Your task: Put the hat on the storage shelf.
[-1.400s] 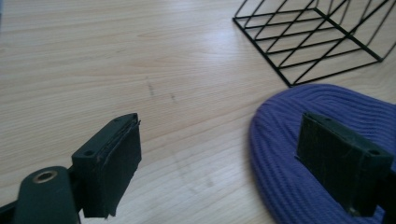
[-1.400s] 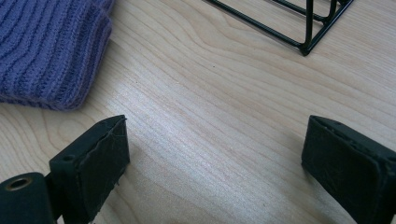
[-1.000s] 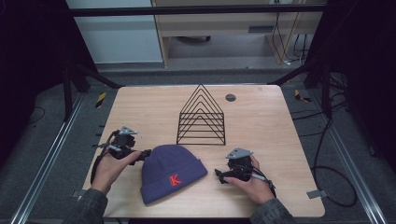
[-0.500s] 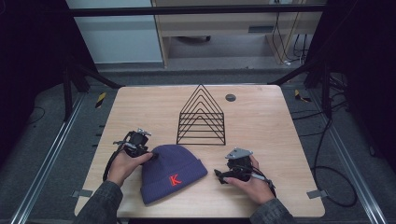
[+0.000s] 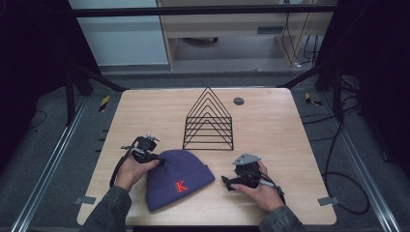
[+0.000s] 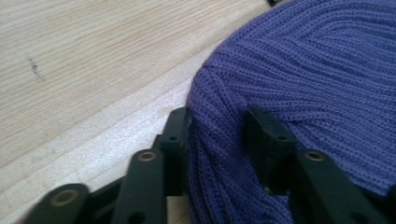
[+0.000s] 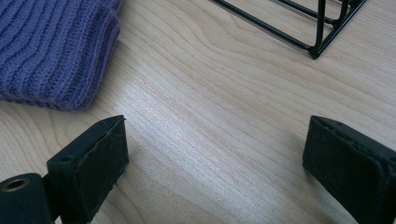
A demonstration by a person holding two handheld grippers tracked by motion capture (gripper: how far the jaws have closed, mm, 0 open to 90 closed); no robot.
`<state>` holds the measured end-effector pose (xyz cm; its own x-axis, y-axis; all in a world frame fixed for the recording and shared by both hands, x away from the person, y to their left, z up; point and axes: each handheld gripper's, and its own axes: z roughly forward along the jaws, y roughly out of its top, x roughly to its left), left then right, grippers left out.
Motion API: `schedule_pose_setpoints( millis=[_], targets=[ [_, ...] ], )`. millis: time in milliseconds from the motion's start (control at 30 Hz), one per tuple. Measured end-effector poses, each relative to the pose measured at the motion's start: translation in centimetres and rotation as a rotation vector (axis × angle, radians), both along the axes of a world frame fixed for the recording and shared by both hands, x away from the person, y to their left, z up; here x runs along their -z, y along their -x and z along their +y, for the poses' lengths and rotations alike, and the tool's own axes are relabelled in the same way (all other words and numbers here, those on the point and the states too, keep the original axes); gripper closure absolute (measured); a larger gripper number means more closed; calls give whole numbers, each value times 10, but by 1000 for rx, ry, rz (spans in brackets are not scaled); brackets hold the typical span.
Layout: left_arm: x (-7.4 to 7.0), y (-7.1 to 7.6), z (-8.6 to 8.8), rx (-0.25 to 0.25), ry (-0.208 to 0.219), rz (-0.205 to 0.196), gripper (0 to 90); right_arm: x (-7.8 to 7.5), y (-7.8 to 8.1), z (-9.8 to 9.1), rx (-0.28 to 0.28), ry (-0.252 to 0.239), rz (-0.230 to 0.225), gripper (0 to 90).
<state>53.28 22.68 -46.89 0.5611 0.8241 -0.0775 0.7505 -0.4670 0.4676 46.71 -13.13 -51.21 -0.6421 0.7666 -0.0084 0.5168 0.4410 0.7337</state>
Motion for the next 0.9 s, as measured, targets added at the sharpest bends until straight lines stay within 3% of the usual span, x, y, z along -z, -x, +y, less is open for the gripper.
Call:
schedule_pose_setpoints(
  millis=[233,433,533,667,700,900],
  targets=[
    [1,8,1,8,10,-34,765,0,0,0,0,0,0,69],
    [-6,18,3,14,12,-88,793,0,0,0,1,1,0,69],
    [-16,27,2,33,15,-137,804,0,0,0,1,0,-1,69],
    [-41,44,-6,118,-6,-212,808,0,0,0,1,1,-1,69],
    [-41,44,-6,118,-6,-212,808,0,0,0,1,1,-1,69],
    [-73,63,-17,178,1,-322,810,0,0,0,2,1,-2,68]
  ],
)
